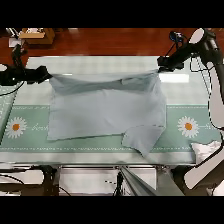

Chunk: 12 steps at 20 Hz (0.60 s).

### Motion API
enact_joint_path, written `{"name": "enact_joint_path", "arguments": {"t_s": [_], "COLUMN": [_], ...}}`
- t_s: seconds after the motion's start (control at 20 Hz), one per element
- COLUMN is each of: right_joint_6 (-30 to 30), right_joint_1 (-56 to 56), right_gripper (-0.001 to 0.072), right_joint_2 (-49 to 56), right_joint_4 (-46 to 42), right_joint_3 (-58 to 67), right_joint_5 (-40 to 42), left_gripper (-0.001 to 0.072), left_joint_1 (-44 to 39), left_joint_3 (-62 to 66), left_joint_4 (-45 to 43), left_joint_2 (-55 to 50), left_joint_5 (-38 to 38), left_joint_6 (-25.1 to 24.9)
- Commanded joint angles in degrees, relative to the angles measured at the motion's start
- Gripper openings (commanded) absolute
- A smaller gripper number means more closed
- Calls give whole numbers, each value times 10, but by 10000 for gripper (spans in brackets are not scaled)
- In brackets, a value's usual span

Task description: Fold the shirts.

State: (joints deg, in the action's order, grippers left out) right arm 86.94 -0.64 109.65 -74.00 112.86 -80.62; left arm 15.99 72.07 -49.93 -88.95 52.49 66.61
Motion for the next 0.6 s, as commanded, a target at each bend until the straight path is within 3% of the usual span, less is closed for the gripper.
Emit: {"name": "enact_joint_path", "arguments": {"t_s": [0.0,0.2,0.55], "right_joint_6": [37,44,69], "right_joint_1": [6,6,16], "right_gripper": [23,23,23], "right_joint_2": [6,31,59], "right_joint_4": [-33,-33,-39], "right_joint_3": [-1,-2,-10], "right_joint_5": [-48,-93,-94], "left_gripper": [19,18,18], "left_joint_1": [8,8,9], "left_joint_3": [7,7,10], "left_joint_4": [-85,-112,-112], "left_joint_2": [-21,-41,-45], "left_joint_5": [88,106,82], "left_joint_6": [52,63,64]}}
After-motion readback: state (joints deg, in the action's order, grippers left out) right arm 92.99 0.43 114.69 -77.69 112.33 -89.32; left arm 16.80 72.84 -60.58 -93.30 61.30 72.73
